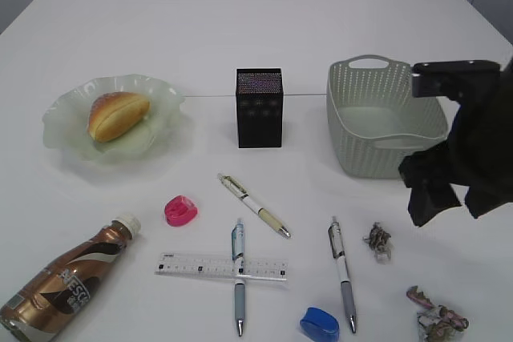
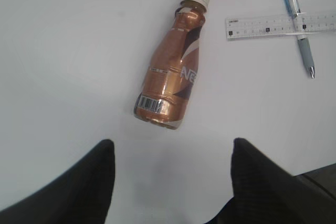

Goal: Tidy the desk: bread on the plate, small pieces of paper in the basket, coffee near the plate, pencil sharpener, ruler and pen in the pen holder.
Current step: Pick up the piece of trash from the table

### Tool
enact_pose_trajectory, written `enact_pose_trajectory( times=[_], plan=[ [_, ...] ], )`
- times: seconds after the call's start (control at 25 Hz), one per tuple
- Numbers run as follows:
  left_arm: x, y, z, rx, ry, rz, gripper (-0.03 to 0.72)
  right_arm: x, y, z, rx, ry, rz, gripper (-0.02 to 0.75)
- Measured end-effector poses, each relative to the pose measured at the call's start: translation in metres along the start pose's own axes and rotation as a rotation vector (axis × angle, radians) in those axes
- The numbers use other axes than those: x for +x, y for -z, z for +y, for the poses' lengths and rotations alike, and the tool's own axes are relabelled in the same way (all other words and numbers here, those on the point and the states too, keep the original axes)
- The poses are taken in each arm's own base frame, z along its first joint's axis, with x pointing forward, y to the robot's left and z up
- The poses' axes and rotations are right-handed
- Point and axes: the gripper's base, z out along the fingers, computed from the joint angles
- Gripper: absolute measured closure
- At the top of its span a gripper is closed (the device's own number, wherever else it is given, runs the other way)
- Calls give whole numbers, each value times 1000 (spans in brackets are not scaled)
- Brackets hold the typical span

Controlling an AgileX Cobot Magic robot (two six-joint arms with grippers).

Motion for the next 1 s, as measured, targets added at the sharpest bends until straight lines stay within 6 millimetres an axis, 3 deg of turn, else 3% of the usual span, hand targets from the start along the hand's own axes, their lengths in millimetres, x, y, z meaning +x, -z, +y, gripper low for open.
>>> enact_pose_trajectory(
  times=[0.24,0.6,1.0],
  plan=[
    [0,0,0,1,0,-2,182,-15,-39,1,1,-13,48,207],
    [-4,0,0,3,0,-39,182,-47,-69,16,23,4,73,207],
    [-7,0,0,5,1,-77,182,-52,-103,16,42,4,130,207]
  ],
)
